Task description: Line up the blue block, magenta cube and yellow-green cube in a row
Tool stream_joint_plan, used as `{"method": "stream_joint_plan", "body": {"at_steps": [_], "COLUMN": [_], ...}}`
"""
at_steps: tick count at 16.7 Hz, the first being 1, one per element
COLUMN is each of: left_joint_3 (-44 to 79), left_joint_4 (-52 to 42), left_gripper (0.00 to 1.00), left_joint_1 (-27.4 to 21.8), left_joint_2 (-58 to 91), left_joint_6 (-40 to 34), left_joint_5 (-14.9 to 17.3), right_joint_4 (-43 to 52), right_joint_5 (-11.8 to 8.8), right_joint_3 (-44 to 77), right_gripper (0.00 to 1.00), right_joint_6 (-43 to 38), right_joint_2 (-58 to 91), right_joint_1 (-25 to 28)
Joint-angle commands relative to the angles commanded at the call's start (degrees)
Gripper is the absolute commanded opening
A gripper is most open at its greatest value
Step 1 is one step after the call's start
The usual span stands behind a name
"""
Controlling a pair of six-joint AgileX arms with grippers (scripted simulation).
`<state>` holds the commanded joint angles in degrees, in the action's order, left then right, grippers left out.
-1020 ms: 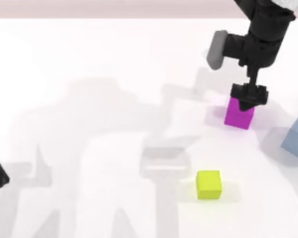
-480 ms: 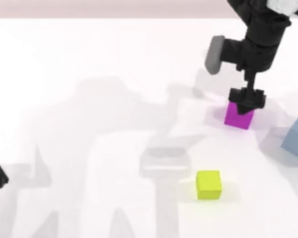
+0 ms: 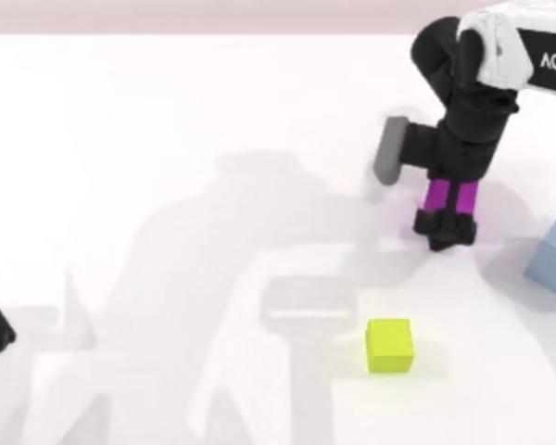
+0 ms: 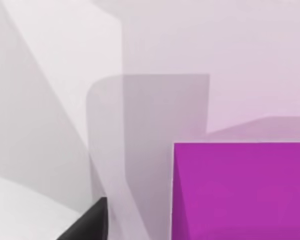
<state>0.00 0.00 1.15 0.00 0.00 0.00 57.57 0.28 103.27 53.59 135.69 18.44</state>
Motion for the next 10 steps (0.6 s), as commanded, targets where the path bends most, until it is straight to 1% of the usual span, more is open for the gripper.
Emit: {"method": "stream_joint_plan", "body": {"at_steps": [3,10], "left_joint_3": [0.0,0.0], "left_joint_4": [0.0,0.0], "left_gripper": [1.0,1.0], "left_joint_1": [0.0,0.0], "left_joint_2": [0.0,0.0], "left_joint_6": [0.0,0.0], "left_joint_5": [0.0,0.0], "right_joint_4": [0.0,0.0], "right_joint_5": [0.0,0.0], "right_joint_3": [0.0,0.0], "right_gripper": [1.0,0.47], "right_joint_6": [0.0,0.0], "right_joint_2": [0.0,0.0], "right_joint_1": [0.0,0.0]}}
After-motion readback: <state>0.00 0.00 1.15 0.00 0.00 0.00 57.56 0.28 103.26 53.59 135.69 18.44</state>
